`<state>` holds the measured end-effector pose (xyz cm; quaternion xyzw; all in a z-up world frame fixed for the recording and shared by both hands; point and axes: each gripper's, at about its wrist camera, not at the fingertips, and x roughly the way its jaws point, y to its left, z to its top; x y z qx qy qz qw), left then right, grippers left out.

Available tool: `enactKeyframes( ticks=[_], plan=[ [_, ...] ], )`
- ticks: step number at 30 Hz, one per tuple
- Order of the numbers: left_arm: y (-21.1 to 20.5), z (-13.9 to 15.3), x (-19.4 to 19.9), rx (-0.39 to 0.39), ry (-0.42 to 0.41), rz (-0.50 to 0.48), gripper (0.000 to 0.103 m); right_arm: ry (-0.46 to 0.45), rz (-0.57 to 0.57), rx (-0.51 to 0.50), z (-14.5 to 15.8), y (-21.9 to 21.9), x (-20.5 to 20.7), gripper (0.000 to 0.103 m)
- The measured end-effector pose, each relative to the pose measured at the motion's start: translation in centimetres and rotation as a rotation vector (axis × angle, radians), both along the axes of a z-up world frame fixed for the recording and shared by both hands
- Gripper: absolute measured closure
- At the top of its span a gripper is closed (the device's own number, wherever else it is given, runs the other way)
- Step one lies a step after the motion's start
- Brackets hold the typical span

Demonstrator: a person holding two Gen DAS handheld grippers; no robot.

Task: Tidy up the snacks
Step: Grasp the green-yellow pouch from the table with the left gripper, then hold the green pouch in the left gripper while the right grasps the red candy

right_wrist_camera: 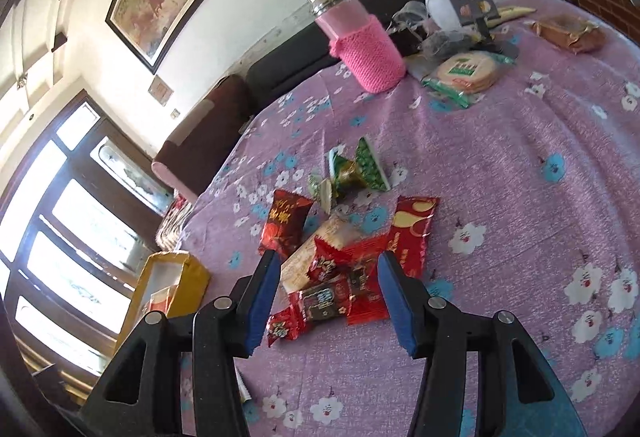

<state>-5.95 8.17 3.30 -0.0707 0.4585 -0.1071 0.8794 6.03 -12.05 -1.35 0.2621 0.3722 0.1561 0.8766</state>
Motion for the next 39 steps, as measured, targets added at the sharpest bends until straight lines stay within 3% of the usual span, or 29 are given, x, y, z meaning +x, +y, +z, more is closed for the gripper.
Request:
enactKeyframes(
  ticks=[5,7,8,11,15,21,24,26,28,30,32,33,34,39],
  plan=[
    [-2.0,-2.2,2.5,0.106,0.009,-0.075,0.032,0.02,0.029,0.017,-0.5,0.5,0.2,0.049],
    [-2.5,-2.2,2.4,0.14,0.008,-0.114,0.067,0.028,0.027,0.017,-0.7,0.6,0.2,0.048],
    [-2.7,-2.1,2.3,0.155,0.003,-0.126,0.067,0.035,0.029,0.019,-0.8,0.7,0.3,0.048],
    [-2.2,-2.0,1.9,0.142,-0.009,-0.127,0.069,0.049,0.059,0.018,-1.2,1.4,0.5,0.047],
    [-0.7,-0.7,1.1,0.072,-0.03,-0.097,0.081,0.065,0.118,-0.021,-1.8,3.2,0.6,0.048],
    [1.4,0.5,0.0,0.001,-0.056,-0.069,0.081,0.023,0.134,-0.067,-1.4,4.5,0.0,0.048],
    [1.8,0.2,0.6,-0.038,-0.036,-0.108,0.08,0.045,0.131,-0.043,-1.2,4.6,0.6,0.048],
    [1.4,0.2,1.2,-0.026,-0.03,-0.136,0.073,0.052,0.139,-0.011,-0.7,4.8,1.1,0.048],
    [0.1,-0.2,2.0,0.011,-0.018,-0.169,0.045,0.062,0.143,-0.014,-0.1,5.5,2.0,0.048],
    [-1.0,-0.9,2.8,0.056,-0.008,-0.186,0.039,0.082,0.152,-0.034,0.2,6.6,3.4,0.048],
    [-1.9,-1.7,3.3,0.09,0.011,-0.198,0.039,0.116,0.152,-0.054,0.1,7.8,5.2,0.048],
    [-2.1,-2.1,3.4,0.1,0.019,-0.202,0.048,0.129,0.151,-0.06,0.0,8.2,5.8,0.048],
    [-2.3,-2.1,3.4,0.121,0.003,-0.199,0.066,0.146,0.145,-0.08,-0.1,8.8,6.8,0.048],
    [-0.3,-1.6,3.5,0.049,0.003,-0.178,0.075,0.196,0.108,-0.177,-0.8,10.7,9.7,0.048]
  ],
)
